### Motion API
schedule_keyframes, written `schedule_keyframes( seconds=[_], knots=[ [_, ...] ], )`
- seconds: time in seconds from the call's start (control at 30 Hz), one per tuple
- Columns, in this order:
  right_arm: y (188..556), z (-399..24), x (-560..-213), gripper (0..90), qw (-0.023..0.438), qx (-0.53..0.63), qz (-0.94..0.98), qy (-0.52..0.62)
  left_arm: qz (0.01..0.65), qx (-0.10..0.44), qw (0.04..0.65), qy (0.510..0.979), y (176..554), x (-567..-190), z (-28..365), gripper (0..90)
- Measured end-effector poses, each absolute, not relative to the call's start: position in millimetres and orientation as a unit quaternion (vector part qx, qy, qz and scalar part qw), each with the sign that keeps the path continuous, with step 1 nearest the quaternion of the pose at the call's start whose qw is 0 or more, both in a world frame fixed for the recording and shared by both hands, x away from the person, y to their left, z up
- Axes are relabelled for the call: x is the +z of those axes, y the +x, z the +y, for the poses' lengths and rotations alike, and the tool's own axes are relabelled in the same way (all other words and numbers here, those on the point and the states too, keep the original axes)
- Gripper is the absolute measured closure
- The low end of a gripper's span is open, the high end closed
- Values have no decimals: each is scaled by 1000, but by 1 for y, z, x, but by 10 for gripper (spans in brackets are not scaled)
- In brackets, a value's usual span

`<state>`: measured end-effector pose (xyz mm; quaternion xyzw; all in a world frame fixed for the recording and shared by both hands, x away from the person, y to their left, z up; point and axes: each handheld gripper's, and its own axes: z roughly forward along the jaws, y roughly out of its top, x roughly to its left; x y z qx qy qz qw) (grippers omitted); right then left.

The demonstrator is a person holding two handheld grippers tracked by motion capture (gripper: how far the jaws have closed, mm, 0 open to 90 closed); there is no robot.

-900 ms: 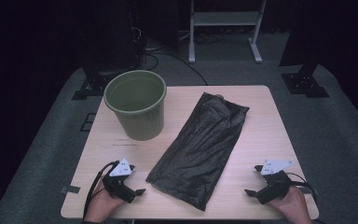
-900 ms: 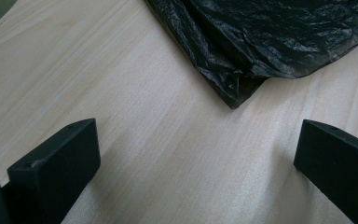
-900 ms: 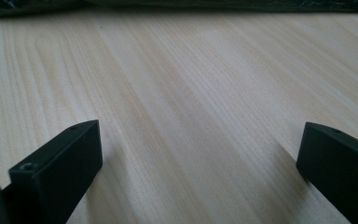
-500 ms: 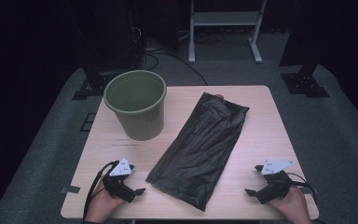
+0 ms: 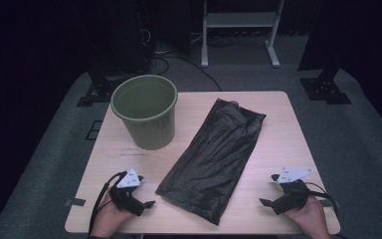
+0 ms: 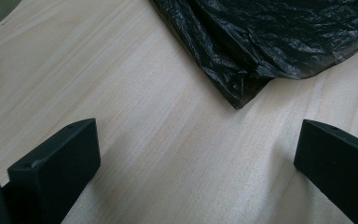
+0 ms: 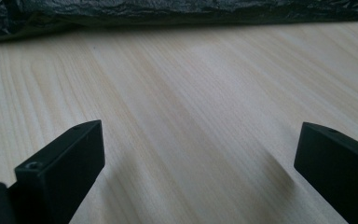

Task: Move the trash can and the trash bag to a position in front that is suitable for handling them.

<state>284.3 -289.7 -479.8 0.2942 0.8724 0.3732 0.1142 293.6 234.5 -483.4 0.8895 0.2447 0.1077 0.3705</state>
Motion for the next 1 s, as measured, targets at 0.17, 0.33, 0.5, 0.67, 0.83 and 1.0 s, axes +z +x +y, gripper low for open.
schedule_keyframes(
  seconds=[0.17, 0.33, 0.5, 0.67, 0.83, 1.0],
  knots=[
    [287, -289, -472, 100, 110, 392, 866, 290, 245, 108, 370, 890, 294, -483, 235, 0],
    [290, -284, -467, 121, 109, 404, 863, 284, 245, 108, 370, 890, 294, -483, 235, 0],
    [298, -268, -461, 128, 108, 409, 863, 277, 245, 108, 370, 890, 294, -483, 235, 0],
    [304, -256, -458, 128, 107, 410, 866, 266, 245, 108, 370, 889, 294, -483, 235, 0],
    [312, -236, -456, 128, 104, 405, 873, 253, 245, 108, 370, 889, 294, -483, 235, 0],
    [321, -223, -458, 128, 93, 409, 874, 247, 246, 108, 370, 889, 294, -483, 235, 0]
  ],
)
